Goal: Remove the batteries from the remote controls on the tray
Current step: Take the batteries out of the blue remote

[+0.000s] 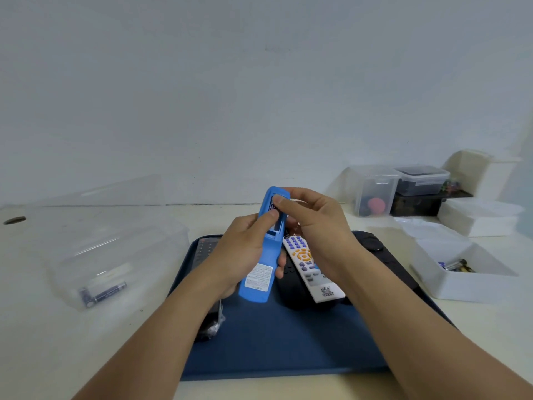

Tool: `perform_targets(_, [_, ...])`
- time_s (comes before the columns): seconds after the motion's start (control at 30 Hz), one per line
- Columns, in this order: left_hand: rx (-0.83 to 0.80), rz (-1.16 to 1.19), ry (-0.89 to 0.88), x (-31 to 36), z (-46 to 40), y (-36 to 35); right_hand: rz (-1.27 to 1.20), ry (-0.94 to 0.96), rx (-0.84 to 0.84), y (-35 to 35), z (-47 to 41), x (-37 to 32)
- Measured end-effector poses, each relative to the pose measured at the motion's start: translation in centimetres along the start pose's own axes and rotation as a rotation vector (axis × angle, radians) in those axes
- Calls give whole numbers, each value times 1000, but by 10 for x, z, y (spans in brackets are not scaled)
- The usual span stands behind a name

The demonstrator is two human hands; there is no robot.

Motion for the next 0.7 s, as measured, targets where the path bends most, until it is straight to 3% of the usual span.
perform_targets(0.13, [8, -46, -10, 0, 0, 2, 108, 93, 49, 3, -1, -10])
perform_targets(0.37, [18, -135, -7, -3, 2, 4, 127, 19, 72, 11, -4, -4])
perform_targets(0.5, [41, -140, -13, -2, 2, 6, 242, 74, 37, 5, -2, -12])
perform_targets(0.63, [74, 158, 65, -8, -2, 5, 477, 56, 89, 20, -8, -14])
perform_targets(0.7, [51, 301, 105, -10, 0, -1, 547, -84, -18, 18, -9, 1])
Point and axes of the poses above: each hand's wrist, its own z-axis away from the middle knuckle, its own y-axis out of the back of the hand, x = y × z, the point moved 10 cm from there along -z, towards the middle knuckle, and after that the axes turned 3 degrees about -y, right-handed, at the moved point
